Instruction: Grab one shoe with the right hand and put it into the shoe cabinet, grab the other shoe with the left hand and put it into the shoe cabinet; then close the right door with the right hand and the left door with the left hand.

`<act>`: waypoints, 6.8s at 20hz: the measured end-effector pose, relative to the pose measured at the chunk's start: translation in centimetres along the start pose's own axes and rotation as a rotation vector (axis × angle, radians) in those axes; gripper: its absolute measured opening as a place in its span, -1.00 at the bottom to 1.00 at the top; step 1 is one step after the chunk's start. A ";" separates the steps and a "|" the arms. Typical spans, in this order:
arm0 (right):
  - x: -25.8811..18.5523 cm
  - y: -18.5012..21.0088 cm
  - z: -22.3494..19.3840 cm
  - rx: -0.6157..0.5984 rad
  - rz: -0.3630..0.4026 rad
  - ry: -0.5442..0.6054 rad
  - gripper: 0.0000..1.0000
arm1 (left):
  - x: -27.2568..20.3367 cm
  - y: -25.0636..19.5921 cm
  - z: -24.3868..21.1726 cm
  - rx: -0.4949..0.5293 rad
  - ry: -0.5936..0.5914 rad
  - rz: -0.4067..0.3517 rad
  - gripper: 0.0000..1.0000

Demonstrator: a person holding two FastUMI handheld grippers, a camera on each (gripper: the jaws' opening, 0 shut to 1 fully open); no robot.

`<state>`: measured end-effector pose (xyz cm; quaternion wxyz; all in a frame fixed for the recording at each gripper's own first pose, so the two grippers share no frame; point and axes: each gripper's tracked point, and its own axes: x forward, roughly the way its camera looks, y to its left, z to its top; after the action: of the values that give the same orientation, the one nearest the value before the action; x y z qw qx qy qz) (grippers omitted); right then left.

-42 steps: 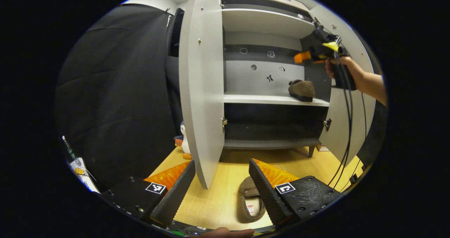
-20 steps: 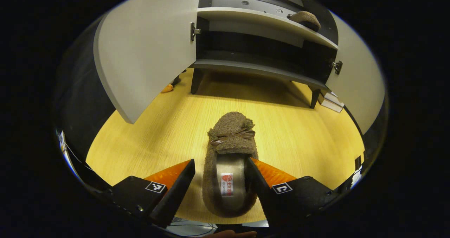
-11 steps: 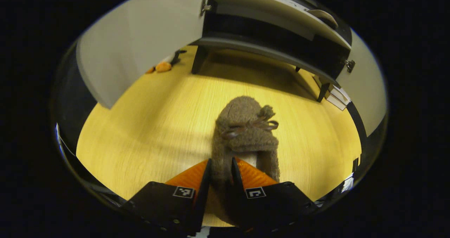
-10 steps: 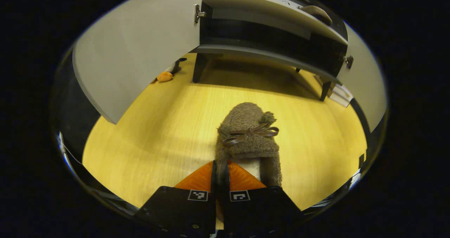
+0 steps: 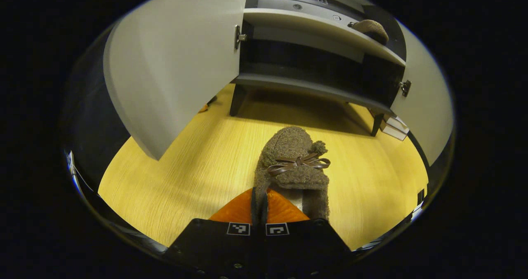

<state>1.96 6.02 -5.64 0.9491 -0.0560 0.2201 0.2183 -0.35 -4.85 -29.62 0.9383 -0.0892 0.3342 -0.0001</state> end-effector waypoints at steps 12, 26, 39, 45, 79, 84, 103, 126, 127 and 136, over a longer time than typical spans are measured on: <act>-0.6 -2.5 -1.0 0.035 -0.001 -0.026 0.46 | -5.8 -2.9 18.1 -0.059 -0.256 -0.022 -1.00; -0.5 -3.1 -1.3 0.051 0.022 -0.062 0.46 | -2.3 -9.8 38.6 -0.067 -0.443 -0.039 -1.00; 1.0 -3.5 0.5 0.052 0.007 -0.088 0.46 | 7.1 -9.5 45.6 -0.161 -0.308 -0.015 -1.00; 1.2 -3.9 1.0 0.059 0.010 -0.098 0.46 | 6.1 -8.5 44.9 -0.203 -0.315 -0.019 0.35; -12.5 -6.3 13.7 0.046 -0.338 -0.478 1.00 | -24.7 -13.4 33.2 0.164 -0.801 -0.450 0.89; -23.0 -11.3 16.6 0.006 -0.450 -0.640 1.00 | -25.0 -16.9 35.9 0.110 -0.824 -0.458 0.89; -14.2 -21.0 5.4 0.286 -0.281 -0.398 0.89 | -24.2 -19.3 35.2 0.164 -0.708 -0.300 0.90; -7.1 -10.6 9.9 0.162 -0.049 -0.375 0.89 | -22.4 -6.7 30.4 0.018 -0.606 -0.052 0.90; -6.6 -10.3 10.2 0.154 -0.042 -0.376 0.89 | -22.4 -6.3 30.5 0.016 -0.606 -0.042 0.90; -2.8 -8.6 12.6 0.123 0.010 -0.400 0.92 | -22.1 -4.5 30.4 0.021 -0.613 0.018 0.90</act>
<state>8.44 -0.26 6.98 0.9744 0.0476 0.0405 0.2161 1.83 -2.90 8.18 0.9962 -0.0724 0.0363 0.0317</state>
